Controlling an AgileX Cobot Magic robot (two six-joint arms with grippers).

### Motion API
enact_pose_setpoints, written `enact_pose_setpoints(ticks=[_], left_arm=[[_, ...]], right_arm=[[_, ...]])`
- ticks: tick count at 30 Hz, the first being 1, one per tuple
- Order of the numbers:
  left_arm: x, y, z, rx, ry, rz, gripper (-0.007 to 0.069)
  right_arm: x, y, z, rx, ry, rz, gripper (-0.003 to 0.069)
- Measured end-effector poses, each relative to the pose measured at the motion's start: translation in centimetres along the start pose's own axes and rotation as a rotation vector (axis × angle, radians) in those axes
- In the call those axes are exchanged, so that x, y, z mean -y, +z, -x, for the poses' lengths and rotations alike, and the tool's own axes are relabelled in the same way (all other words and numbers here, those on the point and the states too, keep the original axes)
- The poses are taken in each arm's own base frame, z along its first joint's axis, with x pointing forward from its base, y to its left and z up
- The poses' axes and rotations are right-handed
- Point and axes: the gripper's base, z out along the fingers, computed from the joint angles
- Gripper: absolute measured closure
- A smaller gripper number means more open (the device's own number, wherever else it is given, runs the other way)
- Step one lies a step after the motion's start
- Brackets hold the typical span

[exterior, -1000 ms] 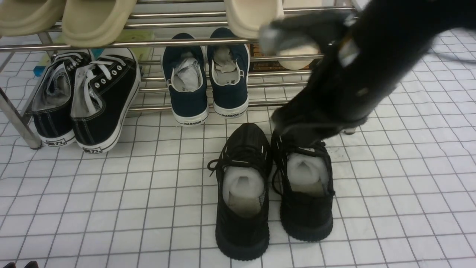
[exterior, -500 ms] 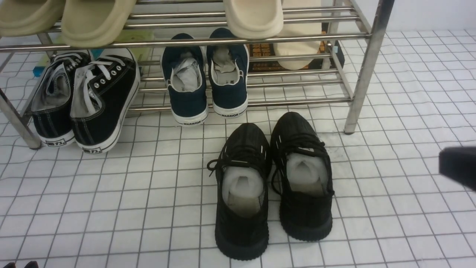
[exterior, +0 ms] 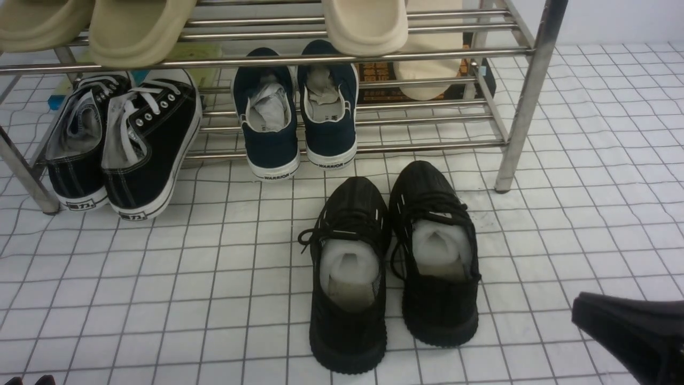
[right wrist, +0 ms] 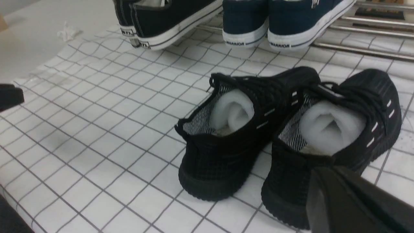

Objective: Take the shoes off the shelf with your hand from the white checkered tablecloth.

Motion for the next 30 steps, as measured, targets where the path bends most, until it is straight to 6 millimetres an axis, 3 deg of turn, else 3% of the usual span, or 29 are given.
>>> enact_pose_setpoints(ticks=[14, 19, 23, 30], left_arm=[[0.0, 0.0, 0.0, 0.000, 0.000, 0.000, 0.0385], [0.0, 0.0, 0.0, 0.000, 0.000, 0.000, 0.0385], [0.0, 0.0, 0.0, 0.000, 0.000, 0.000, 0.0385], [0.0, 0.0, 0.0, 0.000, 0.000, 0.000, 0.0385]], right_arm=[[0.1, 0.0, -0.6, -0.024, 0.000, -0.006, 0.0659], [0.5, -1.3, -1.0, 0.013, -0.101, -0.018, 0.0657], [2.2, -3.0, -3.2, 0.029, -0.186, -0.148, 0.0655], [4.4, -4.7, -7.9, 0.065, -0.128, -0.392, 0.0649]])
